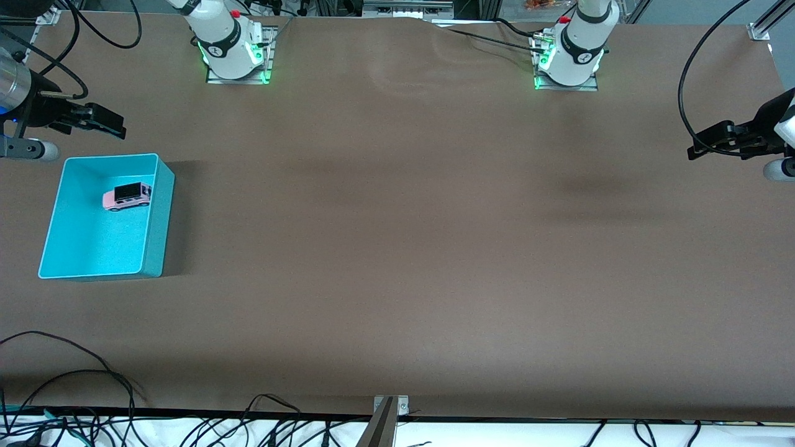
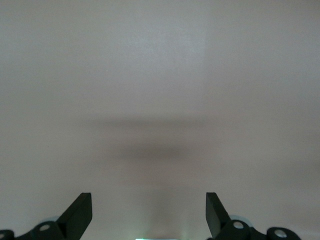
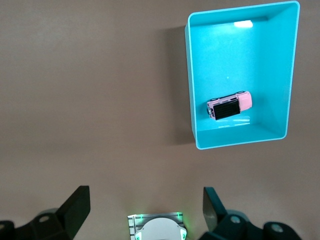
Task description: Wind and store pink jeep toy
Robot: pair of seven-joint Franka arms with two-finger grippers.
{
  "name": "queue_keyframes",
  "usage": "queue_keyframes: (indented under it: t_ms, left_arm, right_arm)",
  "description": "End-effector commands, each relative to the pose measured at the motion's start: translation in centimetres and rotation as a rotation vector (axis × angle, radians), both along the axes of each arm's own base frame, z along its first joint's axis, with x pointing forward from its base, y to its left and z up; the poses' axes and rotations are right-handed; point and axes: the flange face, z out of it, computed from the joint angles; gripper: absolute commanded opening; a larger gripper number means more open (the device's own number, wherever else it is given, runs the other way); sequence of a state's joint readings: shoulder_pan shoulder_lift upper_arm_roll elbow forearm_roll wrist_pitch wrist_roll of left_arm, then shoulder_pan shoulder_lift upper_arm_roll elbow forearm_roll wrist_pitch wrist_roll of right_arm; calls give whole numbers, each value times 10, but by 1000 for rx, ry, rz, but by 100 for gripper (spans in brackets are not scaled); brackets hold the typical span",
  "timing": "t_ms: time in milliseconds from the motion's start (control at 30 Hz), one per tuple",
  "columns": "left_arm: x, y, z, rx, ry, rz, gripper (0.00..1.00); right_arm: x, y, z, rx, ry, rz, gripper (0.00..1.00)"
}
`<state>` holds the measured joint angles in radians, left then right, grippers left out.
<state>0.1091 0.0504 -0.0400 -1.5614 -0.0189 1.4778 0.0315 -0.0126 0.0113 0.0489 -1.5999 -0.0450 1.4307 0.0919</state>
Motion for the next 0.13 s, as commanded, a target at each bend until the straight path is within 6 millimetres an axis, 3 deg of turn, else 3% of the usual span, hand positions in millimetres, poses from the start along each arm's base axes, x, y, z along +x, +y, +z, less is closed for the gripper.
queue_keyframes:
  t_ms: [0,100]
  left_arm:
    - [4,3,5,21,-4,-5,100]
    - [4,3,5,21,-4,-3,100]
  right_arm:
    - [0,1,10,21,1,61,100]
    - [-1,1,10,21,2,61,100]
